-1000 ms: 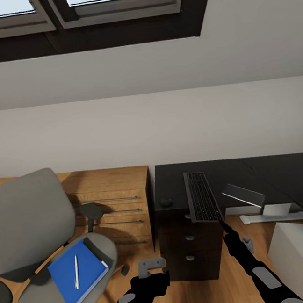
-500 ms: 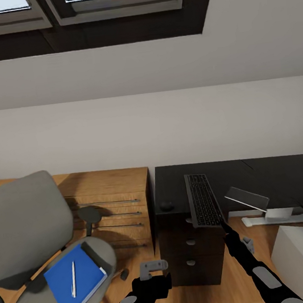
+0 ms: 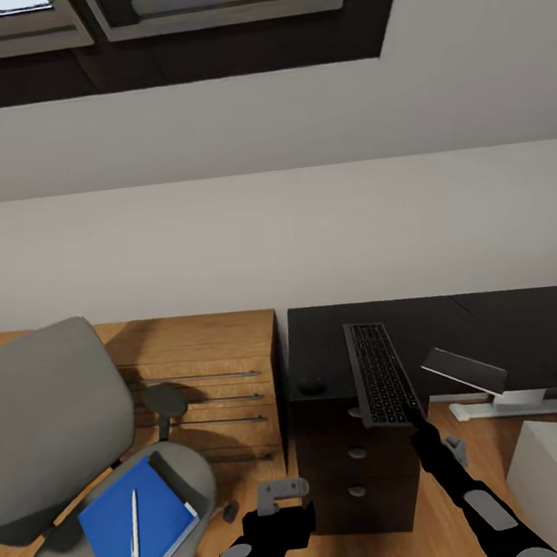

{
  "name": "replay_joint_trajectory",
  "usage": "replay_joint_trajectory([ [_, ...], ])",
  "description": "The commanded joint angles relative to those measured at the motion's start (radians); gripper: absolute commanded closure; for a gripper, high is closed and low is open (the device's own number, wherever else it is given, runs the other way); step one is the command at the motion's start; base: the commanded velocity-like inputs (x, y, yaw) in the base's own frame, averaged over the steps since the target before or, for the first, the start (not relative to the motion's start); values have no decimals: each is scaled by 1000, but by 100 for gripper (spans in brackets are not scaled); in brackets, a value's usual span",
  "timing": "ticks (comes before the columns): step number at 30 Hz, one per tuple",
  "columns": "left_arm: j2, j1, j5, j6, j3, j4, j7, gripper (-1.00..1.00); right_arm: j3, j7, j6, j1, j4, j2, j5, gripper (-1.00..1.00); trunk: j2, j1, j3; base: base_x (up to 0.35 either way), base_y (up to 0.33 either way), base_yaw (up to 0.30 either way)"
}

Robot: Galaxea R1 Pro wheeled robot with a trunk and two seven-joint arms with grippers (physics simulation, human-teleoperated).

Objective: In the bedroom, organize the workspace by keeping the computer under the desk, ensuring the monitor is on the desk, placing the keyboard on the desk next to the monitor, placing the mouse on the desk next to the keyboard, moving the folder from the swivel chair onto the desk next to the mouse, stacking the notebook on top of the folder with the pen on top of the notebook, and positioning the swivel chair next to the desk.

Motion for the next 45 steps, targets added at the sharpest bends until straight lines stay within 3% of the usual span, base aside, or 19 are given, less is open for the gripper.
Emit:
replay_joint_trajectory([
  [1,0,-1,3,3,-2,-1,6,-100,-4,3,10,-1,1,1,-9,-100,-1,0,-1,65,70,0],
  [24,0,-1,3,3,-2,-1,6,-100,-2,3,10,-1,0,-1,-7,-100,-1,0,-1,48,10,0],
  [25,-1,-1,3,3,-2,-1,6,-100,-2,3,10,0,-1,-1,-7,100,-1,0,-1,5,0,0],
  [37,-2,-1,3,5,-3,-1,6,-100,-2,3,8,-1,-4,1,-5,100,-1,0,-1,0,0,0],
  [45,-3,-1,3,5,-3,-1,6,-100,0,4,2,-1,-26,2,-3,100,55,-31,24,0,0,0],
])
